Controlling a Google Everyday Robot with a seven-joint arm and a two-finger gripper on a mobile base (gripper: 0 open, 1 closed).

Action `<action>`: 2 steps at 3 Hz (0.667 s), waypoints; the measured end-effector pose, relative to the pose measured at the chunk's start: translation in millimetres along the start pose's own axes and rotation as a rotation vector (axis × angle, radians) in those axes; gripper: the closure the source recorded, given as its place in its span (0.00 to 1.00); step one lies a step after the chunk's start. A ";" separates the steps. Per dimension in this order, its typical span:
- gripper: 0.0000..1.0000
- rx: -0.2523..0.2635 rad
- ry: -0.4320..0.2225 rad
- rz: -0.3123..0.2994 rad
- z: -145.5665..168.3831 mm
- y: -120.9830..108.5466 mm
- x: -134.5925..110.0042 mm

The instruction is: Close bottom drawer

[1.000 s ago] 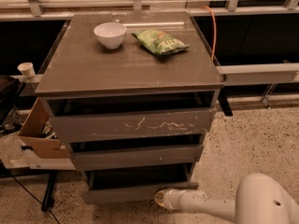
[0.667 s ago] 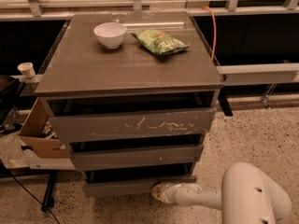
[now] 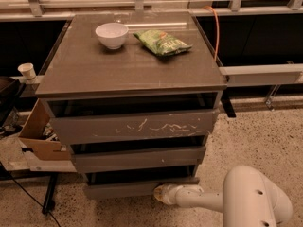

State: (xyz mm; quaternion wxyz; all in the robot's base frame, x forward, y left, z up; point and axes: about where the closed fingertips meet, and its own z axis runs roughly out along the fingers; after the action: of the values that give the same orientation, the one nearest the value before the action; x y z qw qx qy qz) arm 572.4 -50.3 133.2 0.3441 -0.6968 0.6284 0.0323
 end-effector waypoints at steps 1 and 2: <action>1.00 0.002 0.007 -0.002 9.1 -5.3 4.6; 1.00 0.004 0.016 -0.004 19.2 -12.0 9.0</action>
Offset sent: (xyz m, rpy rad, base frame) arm 0.0427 -0.0047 -0.0244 -0.0239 -0.0108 -0.0103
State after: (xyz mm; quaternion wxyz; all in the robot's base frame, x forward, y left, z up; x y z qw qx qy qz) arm 592.4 -48.3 119.5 0.3406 -0.6977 0.6298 0.0250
